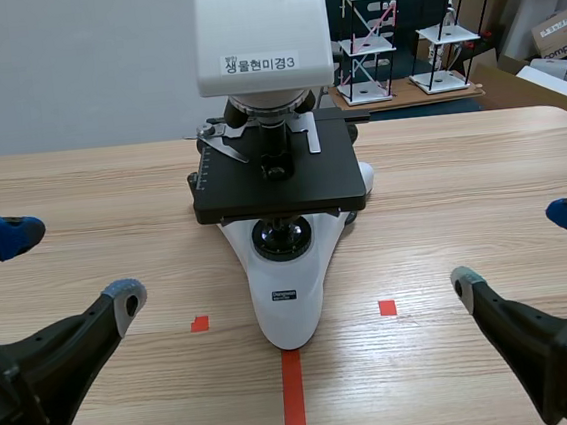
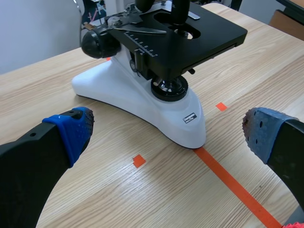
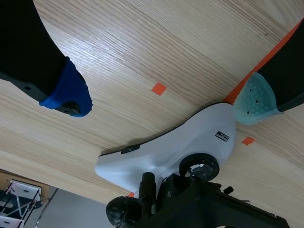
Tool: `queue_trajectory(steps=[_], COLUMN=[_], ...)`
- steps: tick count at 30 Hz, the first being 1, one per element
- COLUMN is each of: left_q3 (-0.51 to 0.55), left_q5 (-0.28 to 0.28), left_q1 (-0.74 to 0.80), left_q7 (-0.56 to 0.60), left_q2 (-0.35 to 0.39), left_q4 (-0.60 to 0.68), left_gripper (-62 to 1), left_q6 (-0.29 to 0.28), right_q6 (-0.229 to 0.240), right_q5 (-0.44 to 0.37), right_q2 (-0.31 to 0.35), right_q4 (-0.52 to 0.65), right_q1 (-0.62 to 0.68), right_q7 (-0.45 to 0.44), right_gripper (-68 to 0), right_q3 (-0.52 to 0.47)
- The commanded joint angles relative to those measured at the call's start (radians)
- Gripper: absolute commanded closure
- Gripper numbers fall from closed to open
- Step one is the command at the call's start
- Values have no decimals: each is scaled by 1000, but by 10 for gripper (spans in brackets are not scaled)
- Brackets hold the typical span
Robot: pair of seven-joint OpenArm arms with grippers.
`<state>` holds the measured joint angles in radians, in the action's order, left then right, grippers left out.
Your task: Point at the fine focus knob
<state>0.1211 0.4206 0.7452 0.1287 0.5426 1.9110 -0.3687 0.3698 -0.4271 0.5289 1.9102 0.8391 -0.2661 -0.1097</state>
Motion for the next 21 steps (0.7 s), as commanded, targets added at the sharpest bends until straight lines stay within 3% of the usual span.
queue_trajectory(steps=[1, 21], left_q3=[3, 3], left_q5=[10, 10], left_q1=[3, 2], left_q7=[8, 12], left_q2=[-8, -8], left_q4=[14, 14], left_gripper=[-623, -623], left_q6=[-1, -1], right_q6=[-3, -11], right_q5=[-8, -7], right_q2=[8, 8], right_q4=[15, 15], right_q1=[-25, -55], right_q7=[-11, -16], right_gripper=[-679, -679], right_q3=[-11, -11])
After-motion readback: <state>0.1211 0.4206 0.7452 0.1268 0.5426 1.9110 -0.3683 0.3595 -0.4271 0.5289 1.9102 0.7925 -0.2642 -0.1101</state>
